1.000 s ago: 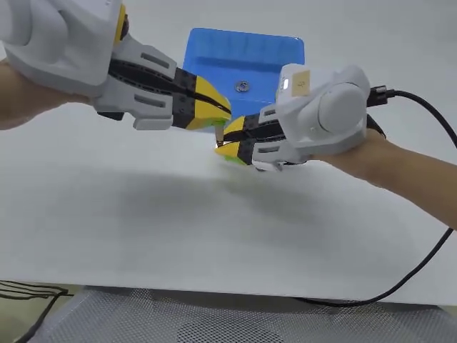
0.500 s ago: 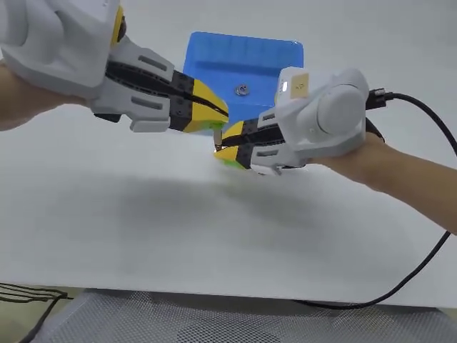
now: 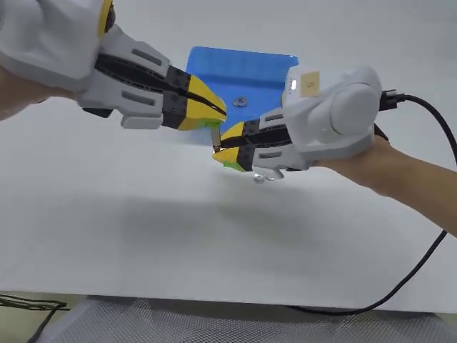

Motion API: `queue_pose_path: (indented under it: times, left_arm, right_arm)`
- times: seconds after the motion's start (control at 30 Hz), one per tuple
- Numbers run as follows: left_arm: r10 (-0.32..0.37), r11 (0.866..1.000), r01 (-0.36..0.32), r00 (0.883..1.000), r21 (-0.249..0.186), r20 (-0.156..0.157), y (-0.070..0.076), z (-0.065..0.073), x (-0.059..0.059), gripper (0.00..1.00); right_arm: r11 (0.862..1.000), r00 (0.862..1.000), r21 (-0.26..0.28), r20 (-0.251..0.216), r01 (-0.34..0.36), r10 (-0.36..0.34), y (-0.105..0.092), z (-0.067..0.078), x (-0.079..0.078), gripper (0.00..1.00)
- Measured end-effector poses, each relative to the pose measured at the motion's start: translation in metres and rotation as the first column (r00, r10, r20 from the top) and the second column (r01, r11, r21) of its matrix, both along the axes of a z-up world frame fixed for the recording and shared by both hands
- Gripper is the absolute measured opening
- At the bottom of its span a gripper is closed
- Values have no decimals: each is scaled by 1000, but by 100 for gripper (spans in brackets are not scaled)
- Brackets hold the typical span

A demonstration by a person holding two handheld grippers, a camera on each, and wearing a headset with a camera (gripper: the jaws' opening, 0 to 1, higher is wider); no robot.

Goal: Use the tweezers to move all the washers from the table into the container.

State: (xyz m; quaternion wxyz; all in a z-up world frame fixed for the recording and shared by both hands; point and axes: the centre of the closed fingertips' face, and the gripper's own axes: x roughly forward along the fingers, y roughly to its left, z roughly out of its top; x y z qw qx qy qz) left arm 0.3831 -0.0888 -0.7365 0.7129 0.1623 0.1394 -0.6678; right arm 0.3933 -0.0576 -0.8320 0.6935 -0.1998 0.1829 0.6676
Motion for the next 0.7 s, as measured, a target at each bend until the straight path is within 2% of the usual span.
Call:
queue_pose_path:
  times: [0.23,0.37,0.57,0.7]
  left_arm:
    - [-22,1000,22,999,1,32,-3,19,-2,5]
    - [-39,999,39,998,8,49,-5,27,2,5]
    - [-58,998,57,995,13,85,-8,37,12,5]
    - [-56,998,55,992,6,109,-10,43,23,5]
  right_arm:
    - [1000,999,16,39,5,-5,-2,22,1,10]
    - [999,998,26,60,20,-21,-5,32,6,10]
    - [998,995,44,84,48,-52,-8,45,17,10]
    - [996,992,57,102,66,-72,-11,53,30,10]
